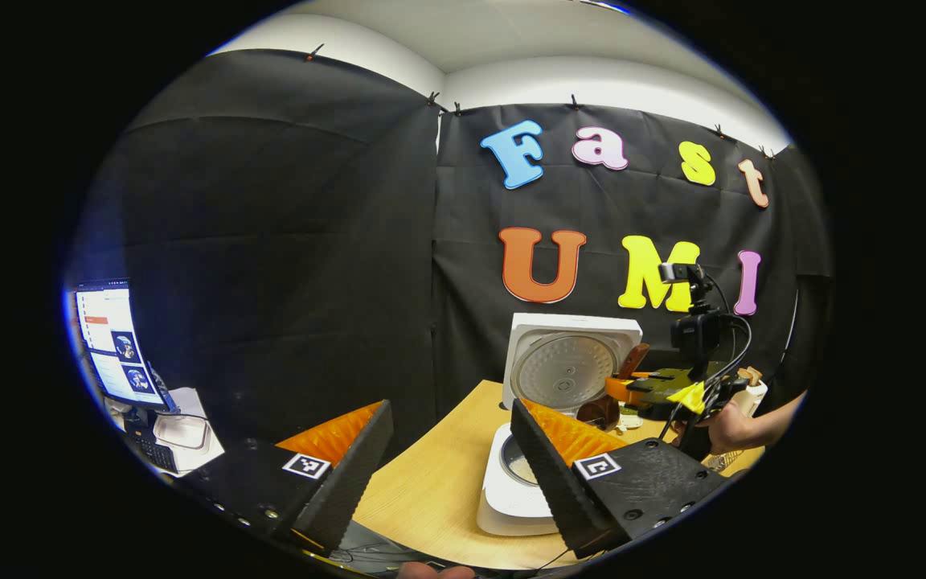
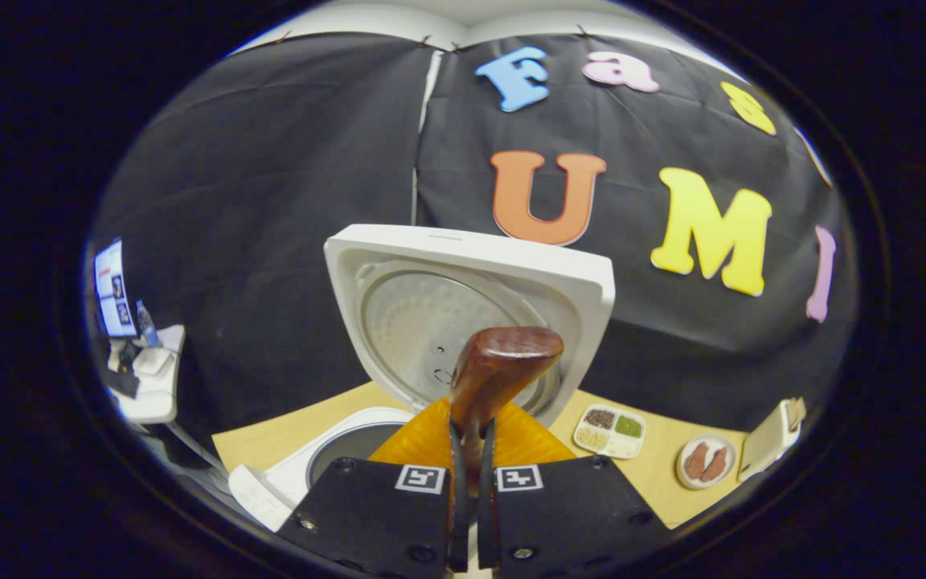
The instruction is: Close the left gripper, press the button to open the rice cooker; take a wooden spoon from the chopstick holder with the right hand, scoop a spoonful of rice and pour it into the rice cooker, then put the wooden spoon back into the chopstick holder.
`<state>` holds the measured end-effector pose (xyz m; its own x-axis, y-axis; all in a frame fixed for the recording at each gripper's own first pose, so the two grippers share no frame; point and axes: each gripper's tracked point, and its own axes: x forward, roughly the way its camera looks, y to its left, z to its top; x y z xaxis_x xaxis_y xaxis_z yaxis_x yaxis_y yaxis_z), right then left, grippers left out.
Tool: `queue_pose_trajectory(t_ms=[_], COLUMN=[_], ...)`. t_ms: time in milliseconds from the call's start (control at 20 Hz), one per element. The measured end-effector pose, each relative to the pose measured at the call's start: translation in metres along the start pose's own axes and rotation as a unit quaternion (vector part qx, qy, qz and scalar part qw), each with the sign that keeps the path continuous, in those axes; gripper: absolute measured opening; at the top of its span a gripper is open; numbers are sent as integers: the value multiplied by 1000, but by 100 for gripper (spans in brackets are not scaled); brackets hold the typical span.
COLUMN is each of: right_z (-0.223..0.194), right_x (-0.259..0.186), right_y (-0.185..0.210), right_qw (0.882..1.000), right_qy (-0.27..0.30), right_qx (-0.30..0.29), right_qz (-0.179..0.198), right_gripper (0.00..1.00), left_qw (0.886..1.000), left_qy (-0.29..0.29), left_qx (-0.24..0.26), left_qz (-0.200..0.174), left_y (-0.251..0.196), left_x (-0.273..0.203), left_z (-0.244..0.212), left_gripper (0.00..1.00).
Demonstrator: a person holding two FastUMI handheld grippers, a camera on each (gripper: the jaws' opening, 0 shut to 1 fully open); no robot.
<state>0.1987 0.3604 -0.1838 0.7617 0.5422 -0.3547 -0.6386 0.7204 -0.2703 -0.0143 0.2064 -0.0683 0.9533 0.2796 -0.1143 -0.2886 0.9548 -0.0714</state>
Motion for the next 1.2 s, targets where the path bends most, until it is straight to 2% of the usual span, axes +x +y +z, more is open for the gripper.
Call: queue_pose_trajectory(t_ms=[100, 250, 450, 650, 800, 1000, 1200], right_z=[7, 15, 21, 32, 40, 51, 45], right_x=[0, -2, -11, -25, -39, -82, -118], right_y=[5, 14, 22, 17, 4, -14, -48], right_qw=[998, 995, 995, 998, 997, 985, 969], right_qy=[-20, -42, -51, -53, -54, -55, -57], right_qx=[-53, -93, -88, -21, 50, 160, 240], right_qz=[-1, 8, 19, 22, 28, 31, 18], right_gripper=[10, 10, 10, 10, 10, 10, 10], left_qw=[1000, 1000, 1000, 1000, 1000, 1000, 998], left_qy=[-3, -3, -6, -7, -9, -14, -15], left_qx=[3, 0, 0, 1, -1, 1, 10], left_qz=[7, 14, 15, 13, 0, -17, -57], left_y=[4, 8, 11, 9, 0, -16, -47], left_x=[-1, -4, -10, -13, -14, -13, -7], left_z=[1, 2, 6, 10, 14, 16, 17], left_gripper=[95, 95, 95, 95, 95, 95, 95])
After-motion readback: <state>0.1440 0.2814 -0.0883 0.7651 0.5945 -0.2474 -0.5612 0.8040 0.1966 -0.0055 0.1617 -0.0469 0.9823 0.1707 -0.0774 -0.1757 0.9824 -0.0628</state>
